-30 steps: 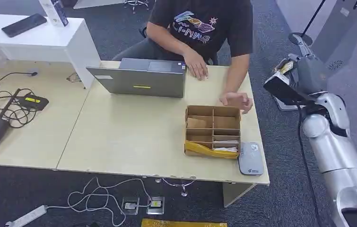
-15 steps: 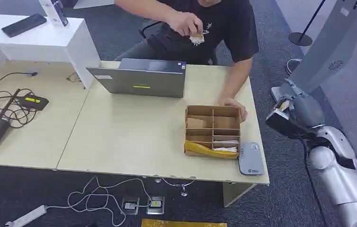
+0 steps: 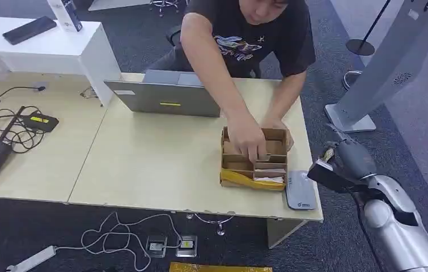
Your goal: Pass the card to the sensor for recognition and then transmit it.
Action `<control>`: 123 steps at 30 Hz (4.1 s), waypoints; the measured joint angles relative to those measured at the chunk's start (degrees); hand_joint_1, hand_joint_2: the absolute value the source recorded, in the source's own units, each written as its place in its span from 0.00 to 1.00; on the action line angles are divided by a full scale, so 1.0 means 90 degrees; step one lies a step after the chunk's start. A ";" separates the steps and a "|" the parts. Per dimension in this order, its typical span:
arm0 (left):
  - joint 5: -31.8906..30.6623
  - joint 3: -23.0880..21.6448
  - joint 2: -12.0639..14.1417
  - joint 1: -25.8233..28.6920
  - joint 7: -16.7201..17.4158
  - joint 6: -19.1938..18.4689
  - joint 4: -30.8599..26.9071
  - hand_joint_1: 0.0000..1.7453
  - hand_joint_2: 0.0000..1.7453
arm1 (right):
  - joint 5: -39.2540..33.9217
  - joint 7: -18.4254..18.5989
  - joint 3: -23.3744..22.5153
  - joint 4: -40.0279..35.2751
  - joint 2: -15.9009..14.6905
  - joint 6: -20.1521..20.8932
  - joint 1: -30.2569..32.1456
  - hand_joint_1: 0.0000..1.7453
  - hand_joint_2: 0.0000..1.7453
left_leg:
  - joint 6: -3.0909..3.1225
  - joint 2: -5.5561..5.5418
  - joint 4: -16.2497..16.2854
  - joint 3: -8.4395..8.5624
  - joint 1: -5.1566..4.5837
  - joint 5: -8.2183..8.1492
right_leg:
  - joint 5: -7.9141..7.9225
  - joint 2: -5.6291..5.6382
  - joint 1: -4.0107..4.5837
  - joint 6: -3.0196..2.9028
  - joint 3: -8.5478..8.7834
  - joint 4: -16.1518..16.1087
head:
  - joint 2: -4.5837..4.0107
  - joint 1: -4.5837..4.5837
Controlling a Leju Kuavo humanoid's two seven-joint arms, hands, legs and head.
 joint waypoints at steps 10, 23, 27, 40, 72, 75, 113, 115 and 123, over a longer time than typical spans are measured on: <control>0.0000 0.0000 0.0000 0.0000 0.0000 0.0000 0.0000 0.00 0.00 | 0.0063 0.0090 0.0138 -0.0129 0.0022 0.0116 0.0321 1.00 1.00 | 0.0000 0.0000 0.0000 0.0000 0.0001 0.0000 | -0.0001 0.0000 0.0001 -0.0001 -0.0001 0.0000 | 0.0000 -0.0002; -0.0005 0.0000 0.0000 0.0000 0.0000 0.0000 0.0000 0.00 0.00 | 0.0065 0.0143 0.0311 -0.0260 0.0034 0.0355 0.0677 1.00 1.00 | 0.0000 0.0000 0.0000 -0.0001 0.0000 0.0000 | -0.0002 -0.0001 0.0000 -0.0002 -0.0001 0.0000 | 0.0000 0.0000; -0.0007 0.0000 0.0000 -0.0001 0.0000 0.0000 0.0000 0.00 0.00 | 0.0061 0.0151 0.0362 -0.0257 0.0034 0.0335 0.0727 1.00 1.00 | 0.0000 0.0000 -0.0001 -0.0001 0.0000 0.0000 | -0.0002 0.0000 0.0000 -0.0002 -0.0001 0.0000 | 0.0000 -0.0002; -0.0151 0.0000 0.0000 -0.0004 -0.0015 0.0000 0.0000 0.00 0.00 | 0.0002 0.0168 0.0483 -0.0180 0.0032 0.0185 0.0764 1.00 1.00 | 0.0000 0.0001 0.0000 0.0000 0.0000 0.0000 | -0.0002 0.0001 0.0000 -0.0003 -0.0002 -0.0001 | 0.0000 0.0000; -0.0129 0.0000 0.0000 -0.0006 -0.0015 0.0000 0.0000 0.00 0.00 | 0.0058 -0.0053 0.0719 0.0253 0.0197 -0.0058 0.0614 1.00 1.00 | 0.0000 0.0002 -0.0001 0.0002 0.0001 0.0000 | -0.0002 0.0001 0.0001 -0.0003 0.0000 0.0000 | 0.0000 0.0000; -0.0119 0.0000 0.0000 -0.0005 -0.0015 0.0000 0.0000 0.00 0.00 | 0.0046 -0.0063 0.0729 0.0289 0.0211 -0.0083 0.0602 1.00 1.00 | 0.0000 0.0001 -0.0001 0.0002 0.0001 0.0000 | -0.0002 0.0001 0.0001 -0.0003 0.0001 0.0000 | 0.0000 -0.0002; -0.0476 -0.0007 -0.0029 -0.0060 -0.0022 0.0000 0.0000 0.00 0.00 | 0.0461 -0.0134 -0.0219 -0.0102 -0.0007 -0.0005 -0.2216 1.00 1.00 | 0.0000 0.0010 -0.0001 -0.0010 0.0000 0.0001 | 0.0002 0.0004 0.0000 -0.0004 -0.0006 0.0005 | 0.0000 0.0000; -0.0522 -0.0010 -0.0034 -0.0116 -0.0022 0.0000 -0.0005 0.00 0.00 | 0.0641 -0.0226 -0.0058 0.0127 0.0112 -0.0129 -0.2605 1.00 1.00 | -0.0003 0.0008 -0.0001 -0.0006 0.0006 0.0003 | 0.0003 0.0003 0.0005 -0.0005 -0.0003 0.0004 | 0.0000 -0.0002; -0.0566 -0.0019 -0.0061 -0.0174 -0.0012 0.0000 -0.0053 0.00 0.00 | 0.0791 -0.0420 0.0315 0.1163 0.0566 -0.0476 -0.3264 1.00 1.00 | -0.0013 -0.0011 0.0000 -0.0017 0.0008 0.0011 | 0.0003 -0.0010 0.0007 -0.0006 -0.0005 0.0007 | 0.0000 0.0002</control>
